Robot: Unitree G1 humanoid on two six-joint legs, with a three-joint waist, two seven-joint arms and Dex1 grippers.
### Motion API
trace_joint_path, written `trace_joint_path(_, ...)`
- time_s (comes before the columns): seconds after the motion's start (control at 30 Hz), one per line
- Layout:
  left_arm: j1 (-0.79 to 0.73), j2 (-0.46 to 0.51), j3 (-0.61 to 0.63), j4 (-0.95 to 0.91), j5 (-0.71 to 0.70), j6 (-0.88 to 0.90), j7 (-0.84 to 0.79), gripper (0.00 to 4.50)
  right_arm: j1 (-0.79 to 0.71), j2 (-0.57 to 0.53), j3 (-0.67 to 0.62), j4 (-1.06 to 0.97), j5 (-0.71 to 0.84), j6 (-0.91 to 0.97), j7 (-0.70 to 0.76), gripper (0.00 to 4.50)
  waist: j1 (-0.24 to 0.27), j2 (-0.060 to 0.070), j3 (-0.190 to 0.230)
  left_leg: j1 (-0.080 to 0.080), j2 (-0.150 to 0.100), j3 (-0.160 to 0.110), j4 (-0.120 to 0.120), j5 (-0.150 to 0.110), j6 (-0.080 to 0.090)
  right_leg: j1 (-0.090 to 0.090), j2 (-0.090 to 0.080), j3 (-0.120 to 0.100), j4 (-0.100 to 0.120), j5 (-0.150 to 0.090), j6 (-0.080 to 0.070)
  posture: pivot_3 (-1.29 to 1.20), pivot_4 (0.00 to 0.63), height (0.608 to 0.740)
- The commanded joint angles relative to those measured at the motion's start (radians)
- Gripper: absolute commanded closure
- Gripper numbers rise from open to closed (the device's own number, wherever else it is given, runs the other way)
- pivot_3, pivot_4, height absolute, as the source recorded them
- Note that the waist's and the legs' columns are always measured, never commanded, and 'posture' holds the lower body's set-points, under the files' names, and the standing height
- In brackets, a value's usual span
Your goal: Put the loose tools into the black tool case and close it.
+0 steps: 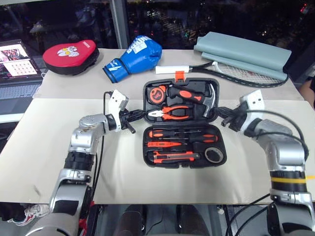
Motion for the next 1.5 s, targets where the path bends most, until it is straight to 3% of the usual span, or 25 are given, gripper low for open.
trace_joint_path(0.03,0.027,-0.025,-0.05,-0.1,0.018,-0.19,-0.033,4.49,0.057,0.013,0.014,-0.121,-0.011,-0.173,0.018,4.5,-0.001,0.0,0.0,0.0,0.0,0.0,0.0,0.0,0.001,0.0,0.0,0.0,-0.001,0.0,0.0,0.0,0.15,0.736)
trace_joint_path(0.13,0.067,-0.029,-0.043,-0.106,0.043,-0.293,-0.005,4.49,0.124,0.012,0.01,-0.133,-0.037,-0.248,0.01,4.5,-0.006,0.0,0.0,0.001,0.0,0.0,0.0,-0.005,0.009,0.001,0.0,0.0,-0.001,0.0,0.0,0.0,0.15,0.736)
trace_joint_path(0.53,0.183,-0.01,-0.029,-0.114,0.12,-0.568,0.099,4.49,0.321,0.006,0.035,-0.207,-0.193,-0.547,-0.072,4.5,-0.01,0.0,0.0,0.011,0.0,0.0,0.001,-0.006,0.01,0.009,0.0,0.001,-0.002,0.0,0.0,0.0,0.15,0.736)
trace_joint_path(0.77,0.234,0.009,-0.026,-0.102,0.131,-0.633,0.127,4.49,0.441,-0.018,0.042,-0.21,-0.273,-0.7,-0.09,4.5,-0.014,0.0,0.0,0.021,0.001,0.0,-0.001,-0.006,0.011,0.019,0.001,0.0,-0.004,0.0,0.0,0.0,0.15,0.736)
trace_joint_path(1.0,0.276,0.041,-0.011,-0.152,0.108,-0.594,0.13,4.49,0.588,-0.049,0.04,-0.291,-0.251,-0.734,-0.062,4.5,-0.02,0.0,0.0,0.026,0.003,0.0,0.0,-0.006,0.011,0.024,0.002,0.001,-0.004,0.0,0.0,0.0,0.15,0.736)
trace_joint_path(1.2,0.371,0.154,0.061,-0.266,0.031,-0.506,0.081,2.47,0.794,-0.124,-0.039,-0.476,-0.143,-0.679,0.024,2.43,-0.021,0.0,0.0,0.026,0.006,0.001,-0.001,-0.006,0.01,0.023,0.003,0.001,-0.003,-0.001,-0.002,0.0,0.15,0.736)
trace_joint_path(1.37,0.456,0.299,0.149,-0.308,-0.038,-0.431,0.008,0.86,1.053,-0.208,-0.173,-0.668,0.065,-0.533,0.175,0.89,-0.018,0.0,0.0,0.026,0.008,0.001,0.0,-0.006,0.01,0.023,0.004,0.001,-0.002,-0.002,-0.003,0.0,0.15,0.736)
trace_joint_path(1.4,0.455,0.321,0.152,-0.302,-0.048,-0.408,-0.009,0.3,1.102,-0.224,-0.195,-0.699,0.116,-0.489,0.205,0.82,-0.016,0.0,0.0,0.027,0.009,0.001,0.0,-0.006,0.01,0.025,0.004,0.0,-0.003,-0.002,-0.003,0.0,0.15,0.736)
trace_joint_path(1.43,0.434,0.345,0.139,-0.281,-0.052,-0.371,-0.036,0.09,1.14,-0.235,-0.209,-0.728,0.169,-0.446,0.226,0.82,-0.013,0.0,0.0,0.028,0.01,0.001,0.0,-0.006,0.01,0.027,0.004,0.0,-0.004,-0.002,-0.003,0.0,0.15,0.736)
trace_joint_path(1.5,0.392,0.366,0.122,-0.244,-0.052,-0.356,-0.073,0.0,1.179,-0.248,-0.222,-0.763,0.237,-0.381,0.247,1.3,-0.005,-0.001,0.001,0.036,0.011,0.001,0.0,-0.007,0.01,0.037,0.003,-0.002,-0.006,-0.009,0.002,0.0,0.15,0.736)
